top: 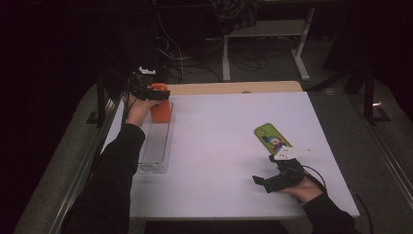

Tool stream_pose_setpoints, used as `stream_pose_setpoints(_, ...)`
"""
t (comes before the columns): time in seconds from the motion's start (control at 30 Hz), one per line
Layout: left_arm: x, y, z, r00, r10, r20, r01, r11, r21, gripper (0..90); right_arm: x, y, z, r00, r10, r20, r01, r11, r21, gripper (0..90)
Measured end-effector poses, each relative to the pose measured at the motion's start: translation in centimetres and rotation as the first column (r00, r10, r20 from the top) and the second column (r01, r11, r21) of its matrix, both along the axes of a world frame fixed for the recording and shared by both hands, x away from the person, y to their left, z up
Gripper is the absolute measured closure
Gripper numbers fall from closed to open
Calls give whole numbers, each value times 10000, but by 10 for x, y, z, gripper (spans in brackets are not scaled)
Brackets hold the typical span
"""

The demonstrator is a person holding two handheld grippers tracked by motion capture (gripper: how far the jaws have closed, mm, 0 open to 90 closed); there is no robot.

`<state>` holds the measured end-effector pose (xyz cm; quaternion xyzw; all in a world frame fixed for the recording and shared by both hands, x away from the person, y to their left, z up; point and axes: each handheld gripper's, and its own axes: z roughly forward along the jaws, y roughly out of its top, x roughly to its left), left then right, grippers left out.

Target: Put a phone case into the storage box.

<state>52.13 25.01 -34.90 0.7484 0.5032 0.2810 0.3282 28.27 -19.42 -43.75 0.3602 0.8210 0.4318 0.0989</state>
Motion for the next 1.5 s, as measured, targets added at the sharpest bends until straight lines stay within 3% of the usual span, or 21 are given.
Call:
stream_pose_setpoints(0.17, -2, 4, 3, 10000, -51, 9, 51, 10000, -8, 0, 0, 0, 0, 10000, 29, 24, -29, 10000, -9, 0)
stream_pose_setpoints(0.37, -13, 8, 16, 9982, -589, 69, 590, 9981, -158, 0, 0, 0, 1, 10000, 38, -16, -38, 10000, -24, 0)
stream_pose_setpoints(0.47, -22, 9, 24, 9950, -993, 86, 996, 9942, -398, 0, 0, 0, 1, 10000, -11, -37, 11, 10000, 21, 0)
stream_pose_setpoints(0.63, -39, 8, 35, 9834, -1812, 101, 1815, 9814, -620, 0, 0, 1, 1, 10000, 21, 1, -21, 10000, -15, 0)
stream_pose_setpoints(0.77, -55, 1, 40, 9652, -2614, 95, 2614, 9621, -776, 0, 0, 1, 1, 10000, 7, -47, -7, 10000, -9, 0)
stream_pose_setpoints(0.83, -65, -6, 41, 9524, -3041, 222, 3049, 9488, -828, 0, 0, 1, 1, 10000, 16, -48, -16, 10000, -13, 0)
stream_pose_setpoints(1.03, -90, -27, 38, 9057, -4240, 52, 4231, 9029, -755, 0, 0, 1, 2, 10000, 25, 29, -25, 10000, -37, 0)
stream_pose_setpoints(1.2, -106, -47, 33, 8739, -4860, -27, 4837, 8703, -923, 0, 0, 1, 2, 10000, 10, 49, -10, 10000, -12, 0)
stream_pose_setpoints(1.23, -108, -50, 32, 8645, -5025, -17, 5005, 8613, -875, 0, 0, 1, 2, 10000, -7, 34, 7, 10000, -16, 0)
stream_pose_setpoints(1.3, -115, -58, 29, 8544, -5197, -21, 5164, 8494, -1090, 0, 1, 1, 2, 10000, -7, 46, 7, 10000, -14, 0)
stream_pose_setpoints(1.5, -132, -79, 18, 8187, -5742, -89, 5703, 8147, -1052, 0, 0, 1, 2, 10000, 42, 69, -42, 10000, -19, 0)
